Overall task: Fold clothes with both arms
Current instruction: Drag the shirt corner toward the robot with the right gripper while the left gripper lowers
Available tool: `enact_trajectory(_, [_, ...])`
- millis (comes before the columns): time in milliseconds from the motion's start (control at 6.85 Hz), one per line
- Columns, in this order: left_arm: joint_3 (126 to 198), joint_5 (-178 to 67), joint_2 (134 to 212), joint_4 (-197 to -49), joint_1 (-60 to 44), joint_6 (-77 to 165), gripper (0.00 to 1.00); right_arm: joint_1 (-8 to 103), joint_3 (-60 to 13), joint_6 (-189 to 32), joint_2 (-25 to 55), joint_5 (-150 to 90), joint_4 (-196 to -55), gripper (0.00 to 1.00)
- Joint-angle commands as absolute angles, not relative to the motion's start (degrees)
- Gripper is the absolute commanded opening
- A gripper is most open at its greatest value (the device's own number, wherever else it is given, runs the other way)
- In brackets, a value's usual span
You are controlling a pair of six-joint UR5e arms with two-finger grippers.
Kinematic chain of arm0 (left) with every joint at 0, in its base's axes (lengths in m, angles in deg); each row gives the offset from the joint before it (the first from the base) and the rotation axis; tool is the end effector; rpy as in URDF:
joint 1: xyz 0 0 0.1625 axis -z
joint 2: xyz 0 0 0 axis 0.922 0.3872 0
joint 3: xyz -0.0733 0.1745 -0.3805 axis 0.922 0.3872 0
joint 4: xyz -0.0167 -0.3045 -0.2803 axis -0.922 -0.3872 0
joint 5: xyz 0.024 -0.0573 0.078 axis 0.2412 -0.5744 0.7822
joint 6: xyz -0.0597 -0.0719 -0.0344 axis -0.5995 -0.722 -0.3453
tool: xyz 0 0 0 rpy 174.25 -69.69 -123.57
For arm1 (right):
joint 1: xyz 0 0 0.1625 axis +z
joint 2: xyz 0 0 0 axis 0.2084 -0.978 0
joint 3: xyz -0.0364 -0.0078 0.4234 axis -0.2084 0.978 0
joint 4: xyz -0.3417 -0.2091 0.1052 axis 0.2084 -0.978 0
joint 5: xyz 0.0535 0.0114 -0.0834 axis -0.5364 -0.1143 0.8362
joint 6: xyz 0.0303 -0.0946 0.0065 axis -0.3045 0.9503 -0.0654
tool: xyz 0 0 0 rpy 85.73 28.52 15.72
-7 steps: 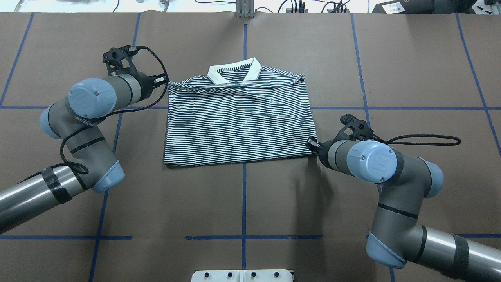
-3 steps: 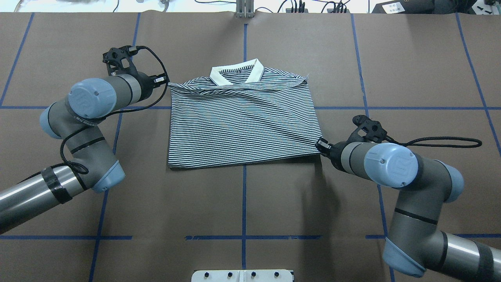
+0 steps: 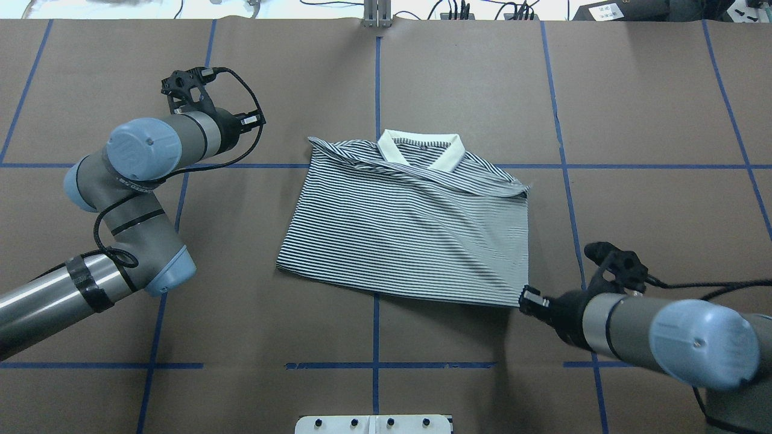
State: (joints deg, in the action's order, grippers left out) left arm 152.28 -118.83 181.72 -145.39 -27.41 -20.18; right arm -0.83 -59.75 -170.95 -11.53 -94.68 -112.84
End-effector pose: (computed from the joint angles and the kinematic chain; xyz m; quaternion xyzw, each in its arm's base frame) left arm 0.4465 -0.5567 0.3503 0.2721 0.4886 -0.2274 0.7972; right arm -0.3842 -0.2158 0.3398 -0.0181 -0.4896 0.2382 0.8386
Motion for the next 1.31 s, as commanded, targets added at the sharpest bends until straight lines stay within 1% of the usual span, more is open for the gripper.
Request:
enact_trajectory(0, [154.75, -119.27, 181.85, -145.42, -27.93, -20.08, 0.36, -15.75, -66.47, -173.1, -18.65, -94.92, -112.8, 0.0])
enact_trajectory(146, [158.59, -119.36, 181.51, -145.34, -29.41, -20.34, 0.36, -17.72, -66.38, -173.19, -18.65, -94.57, -112.8, 0.99])
enact_trajectory(292, [164.55, -122.4, 179.76, -144.38, -30.21, -24.86, 0.39, -16.96, -66.38, -173.28, -18.48, -93.78, -112.8, 1.0])
enact_trajectory(438, [168.7, -126.87, 177.13, -144.54, -33.79, -33.44, 0.39, -12.51, -66.73, -173.19, -17.78, -93.34, -112.63, 1.0])
enact_trajectory(584, [174.57, -126.83, 174.06, -144.11, -38.96, -39.0, 0.43, -5.86, -66.65, -173.1, -15.95, -93.33, -112.63, 1.0])
enact_trajectory(730, [176.8, -125.52, 173.16, -138.36, -41.79, -41.5, 0.51, -0.05, -66.38, -172.67, -13.41, -93.94, -112.54, 1.0])
enact_trajectory(876, [178.22, -124.9, 173.33, -130.74, -43.39, -43.0, 0.54, 3.4, -64.03, -171.36, -11.47, -94.12, -112.63, 1.0])
enact_trajectory(1022, [181.19, -124.81, 174.89, -120.65, -45.93, -44.15, 0.59, 6.4, -63.23, -165.86, -9.88, -94.39, -112.19, 1.0])
enact_trajectory(1169, [181.13, -124.81, 176.3, -114.9, -48.74, -47.38, 0.61, 6.78, -61.83, -163.89, -9.95, -94.39, -112.28, 1.0])
